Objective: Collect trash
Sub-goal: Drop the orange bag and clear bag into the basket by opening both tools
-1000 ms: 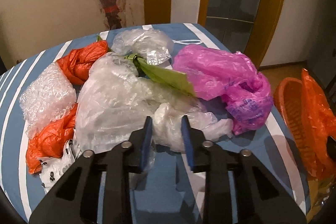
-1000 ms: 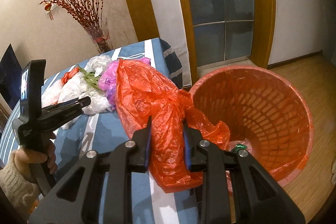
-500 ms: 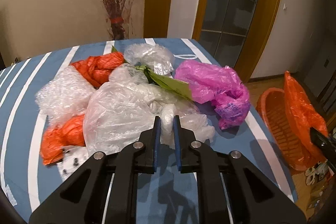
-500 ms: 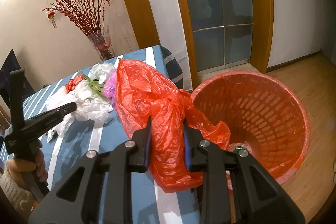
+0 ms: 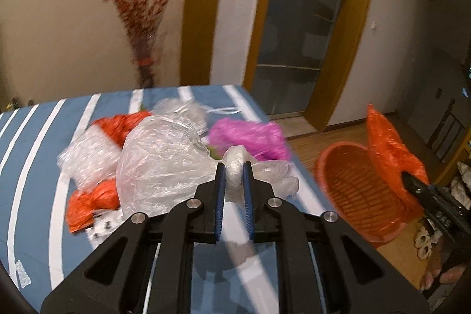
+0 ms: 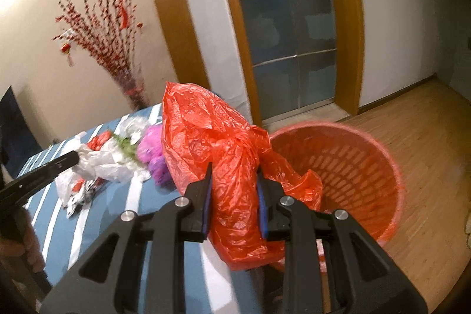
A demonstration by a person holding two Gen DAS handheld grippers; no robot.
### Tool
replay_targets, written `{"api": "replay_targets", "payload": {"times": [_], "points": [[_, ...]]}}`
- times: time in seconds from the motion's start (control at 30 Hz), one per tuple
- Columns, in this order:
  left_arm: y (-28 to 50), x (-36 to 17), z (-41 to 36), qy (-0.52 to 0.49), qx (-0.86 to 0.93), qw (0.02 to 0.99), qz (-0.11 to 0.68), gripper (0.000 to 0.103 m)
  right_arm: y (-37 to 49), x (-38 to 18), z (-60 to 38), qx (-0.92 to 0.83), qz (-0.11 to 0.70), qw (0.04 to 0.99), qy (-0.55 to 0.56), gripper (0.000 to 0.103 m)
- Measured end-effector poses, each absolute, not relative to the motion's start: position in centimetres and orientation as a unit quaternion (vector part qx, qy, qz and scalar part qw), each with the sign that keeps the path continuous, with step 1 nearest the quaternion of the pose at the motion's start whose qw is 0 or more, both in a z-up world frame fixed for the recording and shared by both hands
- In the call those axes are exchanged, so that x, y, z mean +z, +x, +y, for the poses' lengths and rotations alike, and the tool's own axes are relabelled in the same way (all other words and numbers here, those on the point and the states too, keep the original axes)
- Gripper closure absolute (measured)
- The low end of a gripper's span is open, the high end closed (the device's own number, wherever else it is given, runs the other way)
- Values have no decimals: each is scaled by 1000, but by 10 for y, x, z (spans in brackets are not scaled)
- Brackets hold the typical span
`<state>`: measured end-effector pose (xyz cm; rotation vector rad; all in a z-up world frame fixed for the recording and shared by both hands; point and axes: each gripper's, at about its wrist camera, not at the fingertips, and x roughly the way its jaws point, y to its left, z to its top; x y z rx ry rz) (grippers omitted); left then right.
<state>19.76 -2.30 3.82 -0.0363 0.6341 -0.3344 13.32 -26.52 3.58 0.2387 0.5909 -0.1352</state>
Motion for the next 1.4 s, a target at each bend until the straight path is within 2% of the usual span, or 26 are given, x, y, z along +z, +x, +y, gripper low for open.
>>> {"api": "replay_targets", "payload": {"times": [0.33,0.8,0.9,0.97,1.07,1.13,1.2,1.27,1.33,1.4], "points": [[194,50,-113,-7,-250,922,296,91,125,44,-323,-142,264,943,143,78],[207,17,-207,22,-324,885,334,91,133,26,-392,-170,259,931,193,76],[208,9,-219,26,-330,877,347,91,138,19,-396,-166,265,929,200,73],[210,1,-224,28,-330,873,357,91,140,14,-401,-163,268,926,209,67],[212,-8,-225,29,-326,869,372,75,142,6,-410,-159,274,921,226,62],[212,-13,-223,31,-316,870,378,59,141,2,-412,-164,277,919,227,60],[213,-17,-219,36,-303,873,381,53,140,-1,-412,-171,279,918,223,54],[213,-20,-210,38,-288,876,386,44,139,-2,-413,-178,278,918,218,44],[212,-21,-201,42,-270,882,384,27,136,-3,-412,-185,279,919,210,37],[210,-20,-188,48,-255,888,379,23,134,-4,-409,-189,281,919,201,32]]}}
